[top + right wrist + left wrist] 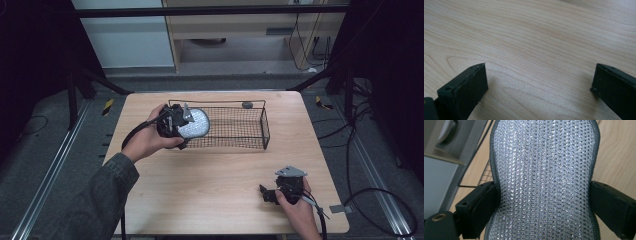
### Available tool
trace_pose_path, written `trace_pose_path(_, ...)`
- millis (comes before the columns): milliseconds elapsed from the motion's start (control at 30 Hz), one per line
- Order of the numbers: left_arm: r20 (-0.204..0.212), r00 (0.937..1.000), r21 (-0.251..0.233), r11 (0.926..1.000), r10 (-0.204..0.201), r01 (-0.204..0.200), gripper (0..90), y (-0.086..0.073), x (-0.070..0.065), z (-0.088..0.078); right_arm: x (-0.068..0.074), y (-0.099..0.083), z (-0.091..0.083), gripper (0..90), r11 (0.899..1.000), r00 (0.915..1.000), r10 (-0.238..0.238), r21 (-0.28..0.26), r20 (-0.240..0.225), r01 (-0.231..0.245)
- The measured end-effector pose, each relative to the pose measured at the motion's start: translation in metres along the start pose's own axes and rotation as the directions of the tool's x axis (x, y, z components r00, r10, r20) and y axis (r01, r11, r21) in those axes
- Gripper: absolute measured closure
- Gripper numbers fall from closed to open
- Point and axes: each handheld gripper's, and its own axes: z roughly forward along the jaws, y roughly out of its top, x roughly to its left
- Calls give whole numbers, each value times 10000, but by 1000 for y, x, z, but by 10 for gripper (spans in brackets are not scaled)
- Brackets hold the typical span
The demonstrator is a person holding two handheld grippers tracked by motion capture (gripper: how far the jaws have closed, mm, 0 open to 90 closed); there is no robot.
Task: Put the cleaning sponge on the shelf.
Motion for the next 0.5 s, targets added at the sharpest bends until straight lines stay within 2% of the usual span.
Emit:
trace_pose_path(67,-55,10000,-47,10000,-38,38,77,0,3,-1,0,0,0,4,10000,10000,59,-16,-6,-59)
trace_pose_path(100,104,9997,-184,9996,-212,213,77,0,8,-1,0,0,0,4,10000,10000,44,-18,-20,-44)
trace_pose_path(133,104,9997,-184,9996,-212,213,78,0,8,-1,0,0,0,4,10000,10000,27,-8,-21,-27)
trace_pose_path(333,-2,10000,-240,9997,-31,31,77,10,21,4,0,0,0,4,10000,10000,32,13,-27,-32)
trace_pose_path(500,-137,9998,-133,9998,169,-171,79,17,25,12,0,0,0,4,10000,10000,22,10,-26,-22)
